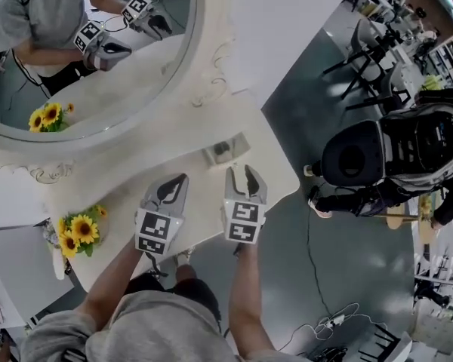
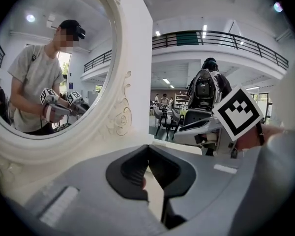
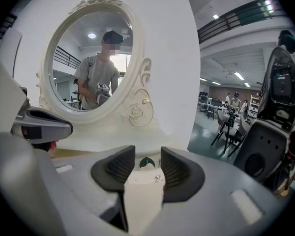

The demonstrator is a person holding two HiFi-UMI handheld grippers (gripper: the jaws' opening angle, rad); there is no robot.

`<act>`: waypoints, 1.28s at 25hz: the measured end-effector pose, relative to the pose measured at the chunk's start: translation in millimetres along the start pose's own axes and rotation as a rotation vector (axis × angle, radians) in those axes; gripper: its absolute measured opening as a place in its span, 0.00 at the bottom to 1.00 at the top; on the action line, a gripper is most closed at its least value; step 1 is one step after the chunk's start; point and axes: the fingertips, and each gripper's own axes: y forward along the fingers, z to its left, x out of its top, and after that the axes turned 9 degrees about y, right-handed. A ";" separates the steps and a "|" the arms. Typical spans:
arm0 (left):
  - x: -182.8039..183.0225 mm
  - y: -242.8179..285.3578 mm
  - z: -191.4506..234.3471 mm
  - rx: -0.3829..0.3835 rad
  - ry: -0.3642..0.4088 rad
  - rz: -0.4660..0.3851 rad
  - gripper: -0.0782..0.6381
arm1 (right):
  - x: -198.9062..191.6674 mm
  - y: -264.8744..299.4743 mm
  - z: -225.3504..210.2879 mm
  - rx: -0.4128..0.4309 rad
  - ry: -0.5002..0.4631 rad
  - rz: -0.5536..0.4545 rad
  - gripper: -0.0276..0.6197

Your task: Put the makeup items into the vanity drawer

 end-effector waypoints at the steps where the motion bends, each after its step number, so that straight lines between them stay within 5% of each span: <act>1: 2.5 -6.2 -0.9 -0.002 0.005 -0.009 0.12 | 1.6 -8.0 3.7 -0.002 0.004 -0.011 0.30; 11: 19.4 -77.9 -3.2 -0.014 0.048 -0.092 0.12 | 9.7 -90.3 49.3 -0.056 0.010 -0.116 0.28; 24: 15.1 -166.4 -14.5 -0.026 0.079 -0.149 0.12 | 0.4 -196.4 112.1 -0.105 0.018 -0.281 0.07; 32: 7.8 -205.0 -23.0 -0.025 0.087 -0.162 0.12 | -15.7 -234.4 138.8 -0.099 0.011 -0.306 0.05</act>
